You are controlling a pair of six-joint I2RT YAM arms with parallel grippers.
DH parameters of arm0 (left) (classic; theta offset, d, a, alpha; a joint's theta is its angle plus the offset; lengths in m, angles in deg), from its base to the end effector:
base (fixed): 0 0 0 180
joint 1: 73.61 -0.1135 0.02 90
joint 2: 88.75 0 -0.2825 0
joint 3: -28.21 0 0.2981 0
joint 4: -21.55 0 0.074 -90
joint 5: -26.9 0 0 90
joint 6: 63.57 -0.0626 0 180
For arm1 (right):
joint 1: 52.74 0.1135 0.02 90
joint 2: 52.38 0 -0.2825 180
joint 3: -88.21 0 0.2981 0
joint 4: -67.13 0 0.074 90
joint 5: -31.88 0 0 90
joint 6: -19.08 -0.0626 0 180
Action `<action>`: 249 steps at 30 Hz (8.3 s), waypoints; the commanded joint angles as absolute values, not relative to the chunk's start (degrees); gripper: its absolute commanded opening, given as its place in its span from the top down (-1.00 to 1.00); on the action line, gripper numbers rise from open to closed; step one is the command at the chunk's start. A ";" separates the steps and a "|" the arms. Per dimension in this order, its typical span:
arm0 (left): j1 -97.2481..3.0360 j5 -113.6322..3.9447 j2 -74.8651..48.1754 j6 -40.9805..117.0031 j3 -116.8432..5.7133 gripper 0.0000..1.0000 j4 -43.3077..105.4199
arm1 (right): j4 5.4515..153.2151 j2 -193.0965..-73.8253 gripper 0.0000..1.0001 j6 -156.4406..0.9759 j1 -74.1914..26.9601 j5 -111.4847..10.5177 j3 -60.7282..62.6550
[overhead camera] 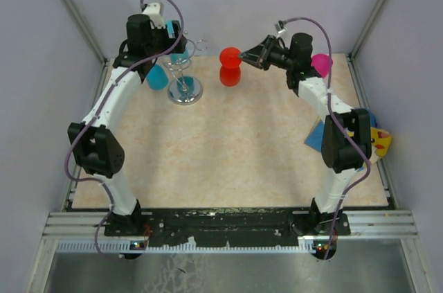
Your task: Take the wine glass off the wine glass rack
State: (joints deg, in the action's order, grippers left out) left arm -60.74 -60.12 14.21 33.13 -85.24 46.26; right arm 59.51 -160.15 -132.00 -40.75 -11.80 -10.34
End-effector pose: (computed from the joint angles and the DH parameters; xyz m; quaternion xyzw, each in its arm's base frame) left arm 0.4953 -0.1165 0.4095 0.0584 0.7869 -0.1246 0.6015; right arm 0.4970 0.1518 0.3315 0.0244 0.7135 0.6081 0.3472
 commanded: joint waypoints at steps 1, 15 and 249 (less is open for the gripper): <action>-59.82 -62.39 18.73 30.55 -90.71 -1.00 45.78 | 56.43 -151.62 1.00 -127.47 -40.42 -9.74 -3.63; -58.79 -66.75 22.97 28.53 -92.60 -0.97 41.08 | 72.30 -134.67 1.00 -110.54 -40.44 -16.74 11.23; -57.24 -75.24 10.57 27.84 -87.46 -0.95 44.30 | 108.27 -147.54 -0.88 -91.59 -18.12 -57.33 -22.17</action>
